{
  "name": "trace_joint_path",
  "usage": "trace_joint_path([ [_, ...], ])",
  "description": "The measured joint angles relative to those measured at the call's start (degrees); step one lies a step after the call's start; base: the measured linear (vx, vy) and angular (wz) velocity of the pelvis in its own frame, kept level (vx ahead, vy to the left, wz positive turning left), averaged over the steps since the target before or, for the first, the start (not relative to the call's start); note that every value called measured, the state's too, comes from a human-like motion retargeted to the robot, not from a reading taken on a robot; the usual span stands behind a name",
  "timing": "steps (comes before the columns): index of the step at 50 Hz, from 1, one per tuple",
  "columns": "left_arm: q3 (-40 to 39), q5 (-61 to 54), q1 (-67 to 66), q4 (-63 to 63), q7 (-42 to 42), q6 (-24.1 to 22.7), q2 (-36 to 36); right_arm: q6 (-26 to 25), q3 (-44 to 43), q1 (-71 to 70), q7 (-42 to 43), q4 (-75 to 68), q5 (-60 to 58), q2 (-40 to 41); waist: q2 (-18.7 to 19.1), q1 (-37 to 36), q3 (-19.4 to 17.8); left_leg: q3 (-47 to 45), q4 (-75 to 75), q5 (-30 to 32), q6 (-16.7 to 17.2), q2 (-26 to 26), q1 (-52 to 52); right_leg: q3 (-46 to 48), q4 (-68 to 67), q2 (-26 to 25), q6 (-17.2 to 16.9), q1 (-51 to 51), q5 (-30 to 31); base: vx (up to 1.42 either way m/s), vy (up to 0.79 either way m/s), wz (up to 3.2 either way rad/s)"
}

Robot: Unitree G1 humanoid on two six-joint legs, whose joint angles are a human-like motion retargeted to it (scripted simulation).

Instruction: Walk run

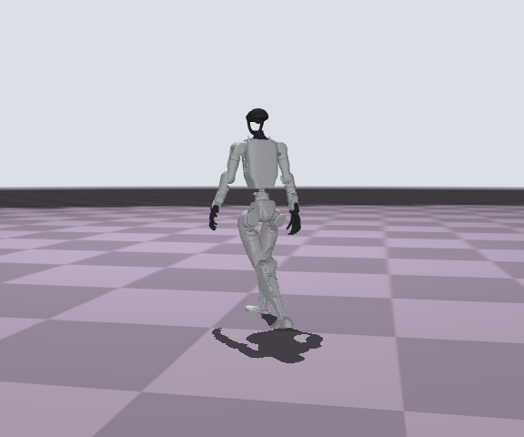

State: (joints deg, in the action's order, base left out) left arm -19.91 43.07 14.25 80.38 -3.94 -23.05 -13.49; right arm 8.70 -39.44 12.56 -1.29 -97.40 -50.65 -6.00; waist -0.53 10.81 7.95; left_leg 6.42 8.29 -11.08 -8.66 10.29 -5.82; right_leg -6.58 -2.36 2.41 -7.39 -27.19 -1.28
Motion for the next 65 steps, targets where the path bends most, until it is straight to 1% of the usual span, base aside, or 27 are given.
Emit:
trace_joint_path([
  [2,-0.2,1.2,-2.1,3.1,-0.4,0.9,0.8,0.3,-1.7,0.1,0.1,0.5,0.8,-0.7,1.6,2.8,0.4,3.5,3.0,4.7,2.8,-0.8,-0.5,5.0,-1.2,1.5,0.0,1.8,3.7,0.93,-0.18,2.00],
  [3,-0.5,2.3,-3.4,4.7,-0.7,1.8,1.2,0.5,-2.1,0.2,0.1,0.7,1.6,-1.0,2.3,4.1,0.7,4.9,5.2,8.4,4.6,-1.0,-0.4,4.0,-1.5,1.2,-0.1,2.9,6.0,0.98,-0.25,1.60],
  [5,-1.8,5.7,-6.5,7.6,-0.6,4.3,2.0,1.0,-2.5,0.2,-0.1,0.6,4.0,-1.9,3.6,2.9,1.6,5.3,11.0,19.0,9.5,-1.4,1.2,-0.6,-3.3,-0.2,1.6,4.3,6.0,0.98,-0.25,0.78],
  [6,-1.6,7.2,-8.3,8.8,0.2,5.7,2.8,0.8,-3.3,-0.1,-0.4,0.2,5.5,-2.5,4.4,2.0,1.6,6.0,16.1,24.2,13.4,-1.4,3.3,-1.0,-3.8,-0.4,2.1,5.3,5.1,0.90,-0.16,0.63],
  [8,-1.9,8.8,-11.5,11.2,1.9,8.1,3.9,-0.4,-3.8,-1.3,-1.9,0.0,8.3,-3.6,3.8,-0.3,1.8,0.9,25.8,32.5,19.8,-2.6,7.9,4.1,-4.2,1.7,3.7,7.3,4.0,0.94,-0.17,0.48],
  [10,-3.7,9.1,-15.1,13.2,2.6,9.4,3.9,-2.0,-3.0,-3.4,-3.2,0.0,9.7,-4.5,1.3,-1.5,2.2,-7.2,32.6,39.1,23.7,-3.8,11.8,8.7,-3.9,4.7,5.4,9.2,3.3,0.81,-0.16,0.31],
  [12,-5.3,8.9,-18.7,14.1,1.4,10.0,3.8,-2.3,-2.7,-6.7,-3.4,0.0,9.9,-5.4,1.1,-1.4,1.6,-11.1,38.8,33.8,20.3,-7.2,16.8,7.8,-3.4,3.4,7.2,11.5,2.3,0.64,-0.15,0.78],
  [15,-8.0,8.8,-23.3,15.2,0.4,11.4,4.2,-0.4,-1.8,-11.3,-4.0,1.9,9.3,-6.8,0.3,-4.4,0.4,-18.7,43.8,23.9,13.7,-12.2,24.3,10.5,-2.0,3.7,7.9,14.7,1.4,0.69,-0.12,0.24],
  [17,-10.0,8.8,-25.8,16.5,1.4,12.2,4.1,1.3,-0.1,-13.1,-5.3,5.4,9.2,-7.0,-0.8,-7.5,-0.2,-21.0,43.4,18.6,10.1,-13.0,29.9,10.2,-1.2,3.4,8.6,16.4,0.7,0.53,-0.07,-0.19],
  [19,-11.5,8.2,-28.1,17.0,2.3,13.4,3.9,3.1,1.3,-14.5,-6.1,8.9,9.1,-7.3,-0.9,-9.9,-0.6,-20.2,38.6,14.9,8.5,-12.4,34.5,10.7,-0.4,2.4,9.3,18.3,-0.2,0.67,-0.05,0.21],
  [24,-15.0,5.5,-31.9,17.0,2.3,15.8,4.8,6.1,1.9,-17.9,-5.5,14.0,7.0,-9.6,-0.4,-13.5,-2.0,-26.5,17.4,11.1,1.9,-14.5,39.8,14.0,0.6,-0.5,10.6,23.4,-3.7,0.56,-0.02,0.58],
  [30,-18.5,2.6,-33.2,17.0,1.4,14.9,8.2,6.7,2.1,-19.7,-5.4,13.7,5.9,-11.9,-1.5,-13.9,-0.9,-37.7,-4.6,-0.7,-0.5,-9.7,40.1,20.2,1.2,-1.9,11.0,28.8,-5.9,0.69,0.00,0.87],
  [33,-20.3,2.3,-33.1,17.0,0.7,13.9,10.0,7.0,2.3,-19.1,-5.1,12.6,5.2,-11.1,-3.6,-16.7,-0.3,-43.5,-3.4,-0.5,-3.7,-10.6,37.9,18.2,-0.6,-1.4,9.7,30.8,-4.0,0.97,0.09,-0.10],
  [35,-21.0,2.0,-32.9,17.0,0.6,13.6,10.8,7.3,2.3,-17.9,-4.7,11.5,4.0,-10.1,-5.2,-18.4,0.9,-46.4,-2.0,3.5,-5.2,-11.3,37.0,17.8,-2.1,-0.5,7.6,31.9,-0.7,1.05,0.14,-0.16],
  [38,-20.5,0.4,-32.1,17.0,-0.2,13.9,10.6,6.9,1.6,-14.6,-3.4,10.1,0.0,-7.4,-5.7,-17.7,3.2,-38.8,0.5,6.4,-6.0,-9.5,36.9,20.4,-5.9,0.1,3.4,33.4,10.9,1.17,0.18,0.56],
  [40,-20.2,-0.8,-30.5,17.0,-0.3,14.1,10.0,6.6,1.8,-12.3,-1.7,8.5,-2.5,-5.7,-5.3,-17.4,3.9,-33.5,2.5,5.3,-6.3,-9.2,36.1,16.6,-11.2,-0.9,1.7,32.7,21.5,1.02,0.11,0.81],
  [42,-18.8,-2.2,-27.4,17.0,0.3,13.5,9.1,5.9,2.1,-10.4,-0.4,6.3,-3.7,-4.9,-2.6,-16.1,3.6,-30.1,3.3,3.5,-6.3,-9.8,33.3,13.2,-21.0,-4.6,2.4,29.4,29.0,0.81,0.10,1.47],
  [43,-17.8,-2.9,-25.8,17.0,0.6,13.0,8.7,5.3,2.2,-9.5,-0.1,5.1,-4.3,-4.8,-1.9,-15.4,3.2,-29.1,3.2,2.7,-6.3,-9.2,31.2,12.8,-28.4,-5.3,2.9,27.0,30.7,0.91,0.16,1.65],
  [45,-15.8,-4.1,-21.3,16.8,1.0,11.9,7.3,3.8,2.2,-8.4,-0.6,3.3,-5.3,-4.5,0.9,-14.8,3.3,-26.2,2.6,2.1,-5.7,-10.2,29.2,8.5,-34.5,-10.7,2.0,22.6,29.1,0.78,0.14,1.58],
  [47,-13.6,-4.1,-16.9,14.9,0.8,11.2,6.4,2.4,1.4,-7.1,-0.9,2.4,-6.1,-3.7,2.7,-13.5,2.6,-22.8,2.6,1.2,-4.9,-9.7,26.9,4.9,-39.6,-14.2,1.6,18.1,21.2,0.58,0.06,1.85],
  [50,-10.7,-2.9,-11.5,10.5,0.7,10.2,6.0,2.4,0.6,-4.3,0.0,1.2,-5.4,-2.2,4.9,-11.3,2.0,-19.0,0.9,0.8,-4.4,-8.9,22.4,2.1,-40.0,-14.7,1.8,13.6,11.0,0.81,0.05,2.09],
  [52,-8.7,-2.4,-8.3,7.2,0.1,8.9,6.2,2.0,0.4,-2.5,0.2,0.3,-4.1,-1.3,5.7,-8.9,1.5,-15.3,-0.1,0.7,-4.3,-7.6,19.7,3.0,-36.9,-10.7,3.2,10.8,4.5,0.81,0.01,2.32],
  [53,-8.0,-2.3,-6.8,5.7,-0.3,8.0,6.2,1.6,0.2,-1.6,0.1,0.1,-3.6,-0.8,5.8,-8.0,1.3,-13.7,-0.4,0.5,-4.1,-6.9,18.5,2.9,-33.9,-8.4,3.1,9.8,3.5,0.81,-0.03,2.18],
  [56,-5.6,-2.6,-2.5,2.2,-1.6,5.6,6.0,-0.1,-0.4,1.0,-1.0,0.0,-2.2,0.9,5.4,-5.8,0.7,-9.2,-1.0,-0.4,-3.7,-4.9,14.8,-0.4,-22.9,-4.2,3.2,7.3,2.2,0.60,-0.07,1.94],
  [61,-4.3,-3.3,2.3,-1.0,-3.5,4.0,5.2,-3.5,0.3,2.8,-5.0,0.0,-0.9,3.1,3.0,-5.0,-1.3,-6.2,-1.2,-2.4,-2.2,-3.1,7.9,-7.0,-6.5,-0.9,3.9,3.1,1.6,0.77,-0.24,1.19],
  [63,-4.3,-3.7,2.8,-1.2,-3.3,3.7,5.1,-4.3,0.4,2.6,-6.0,0.0,-2.1,3.1,2.9,-4.6,-1.9,-5.1,-1.1,-2.8,-1.4,-3.3,5.5,-4.5,-0.6,0.2,2.0,1.1,2.9,0.88,-0.32,0.75],
  [65,-4.3,-4.0,2.5,-0.7,-2.9,3.5,4.6,-4.5,0.7,2.0,-6.1,0.0,-3.6,2.5,2.5,-4.7,-2.1,-4.7,-1.2,-3.0,-0.1,-2.9,3.2,4.4,3.8,2.4,-6.1,-0.3,1.8,0.78,-0.28,0.28],
])
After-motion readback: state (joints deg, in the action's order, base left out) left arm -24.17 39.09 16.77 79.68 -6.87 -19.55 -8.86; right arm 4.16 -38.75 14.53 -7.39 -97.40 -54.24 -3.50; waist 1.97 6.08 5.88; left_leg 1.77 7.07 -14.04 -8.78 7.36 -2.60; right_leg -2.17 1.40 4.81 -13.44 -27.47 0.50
